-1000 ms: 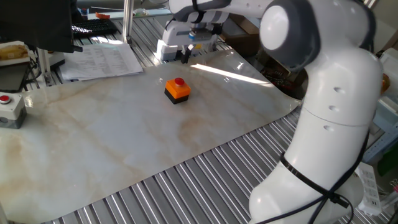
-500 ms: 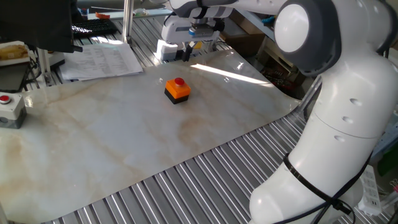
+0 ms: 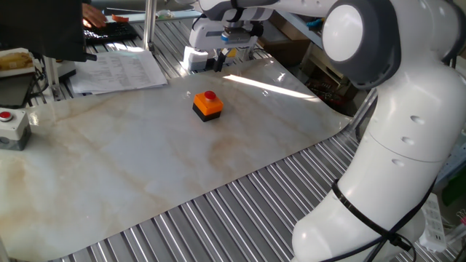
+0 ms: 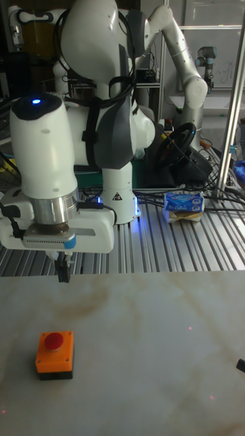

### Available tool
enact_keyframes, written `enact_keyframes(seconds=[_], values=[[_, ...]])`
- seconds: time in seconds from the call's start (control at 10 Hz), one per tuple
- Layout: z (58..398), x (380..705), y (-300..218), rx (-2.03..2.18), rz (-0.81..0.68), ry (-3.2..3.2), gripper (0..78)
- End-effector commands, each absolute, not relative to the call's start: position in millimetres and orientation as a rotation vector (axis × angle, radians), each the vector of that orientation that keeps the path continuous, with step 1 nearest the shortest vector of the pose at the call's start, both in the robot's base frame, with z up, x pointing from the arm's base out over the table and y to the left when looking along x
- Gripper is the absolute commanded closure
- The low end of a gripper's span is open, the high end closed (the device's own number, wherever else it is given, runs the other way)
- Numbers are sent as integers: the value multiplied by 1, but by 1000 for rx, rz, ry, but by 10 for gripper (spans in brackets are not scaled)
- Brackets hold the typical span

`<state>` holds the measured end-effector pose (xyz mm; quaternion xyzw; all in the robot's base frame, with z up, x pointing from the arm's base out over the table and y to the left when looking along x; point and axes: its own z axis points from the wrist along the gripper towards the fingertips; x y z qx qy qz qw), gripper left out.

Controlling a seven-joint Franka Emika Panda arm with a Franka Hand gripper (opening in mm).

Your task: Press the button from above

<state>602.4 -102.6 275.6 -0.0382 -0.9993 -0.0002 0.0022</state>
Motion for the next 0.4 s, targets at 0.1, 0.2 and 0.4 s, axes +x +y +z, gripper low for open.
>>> enact_keyframes(seconds=[0.1,0.2,0.4], values=[[277,603,-103,-121,7,-3140,776],[277,603,-103,-122,8,-3140,776],[277,603,-103,-126,10,-3138,776]])
